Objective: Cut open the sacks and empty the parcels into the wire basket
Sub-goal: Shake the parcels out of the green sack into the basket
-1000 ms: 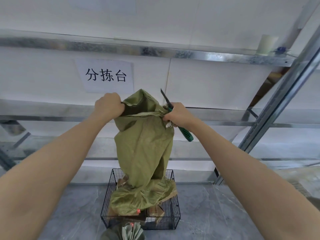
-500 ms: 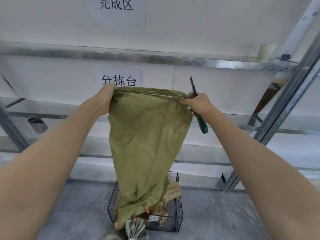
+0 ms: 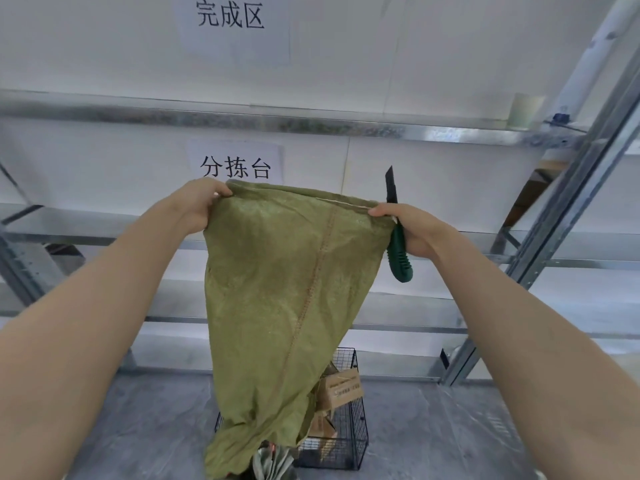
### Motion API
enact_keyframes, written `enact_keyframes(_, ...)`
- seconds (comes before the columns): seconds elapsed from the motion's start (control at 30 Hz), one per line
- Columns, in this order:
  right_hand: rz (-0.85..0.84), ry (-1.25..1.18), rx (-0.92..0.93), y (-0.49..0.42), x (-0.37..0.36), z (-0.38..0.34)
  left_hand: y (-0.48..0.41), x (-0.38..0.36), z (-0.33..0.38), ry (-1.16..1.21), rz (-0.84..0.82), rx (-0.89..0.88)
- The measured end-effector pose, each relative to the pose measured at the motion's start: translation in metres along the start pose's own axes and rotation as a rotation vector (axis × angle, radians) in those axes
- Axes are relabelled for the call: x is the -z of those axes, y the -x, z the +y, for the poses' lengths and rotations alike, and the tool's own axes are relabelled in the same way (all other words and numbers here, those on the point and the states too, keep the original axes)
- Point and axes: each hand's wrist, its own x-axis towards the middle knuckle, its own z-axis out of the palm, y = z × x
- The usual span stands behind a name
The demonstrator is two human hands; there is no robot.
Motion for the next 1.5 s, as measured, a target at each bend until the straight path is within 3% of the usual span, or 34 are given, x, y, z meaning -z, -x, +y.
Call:
enact_keyframes(0.1,0.035,-0.119,0.019,-0.01,0.0,0.006,-0.016,0.001,-0.005,-0.13,0.128,-0.065)
enact_keyframes(0.2,0.17,-0.185,0.03,-0.025,-0.006,0.01,-0.029,0.002,-0.011,-0.259,0.084,-0.134)
enact_keyframes(0.3,0.327,-0.193,0.059,-0.04,-0.012,0.01,-0.032,0.001,-0.011,-0.435,-0.04,-0.177)
enact_keyframes(0.4,0.471,-0.216,0.035,-0.054,-0.012,0.009,-0.033,0.006,-0.007,-0.541,-0.314,-0.1)
enact_keyframes(0.47,0.483,-0.262,-0.012,-0.058,-0.014,0.008,-0.037,0.011,-0.004,-0.655,-0.489,-0.069)
enact_keyframes(0.53,0.463,-0.328,-0.051,-0.061,-0.017,0.007,-0.041,0.01,-0.004,-0.738,-0.557,-0.065)
enact_keyframes(0.83,0.381,-0.548,0.01,-0.07,-0.025,0.011,-0.064,0.001,-0.009,-1.104,-0.515,-0.112)
enact_keyframes(0.93,0.4,-0.617,0.057,-0.074,-0.024,0.01,-0.07,-0.008,-0.015,-1.213,-0.429,-0.206)
enact_keyframes(1.03,0.412,-0.652,0.1,-0.076,-0.021,0.008,-0.074,-0.014,-0.015,-1.162,-0.314,-0.358)
enact_keyframes(1.13,0.432,-0.486,0.136,-0.077,-0.014,0.002,-0.08,-0.012,-0.009,-1.027,-0.252,-0.384)
enact_keyframes(1.23,0.443,-0.224,0.153,-0.08,-0.006,-0.003,-0.082,-0.008,-0.004,-0.858,-0.221,-0.265)
enact_keyframes(1.5,0.228,0.497,0.123,-0.078,0.0,-0.005,-0.086,-0.018,0.002,-0.607,-0.129,-0.182)
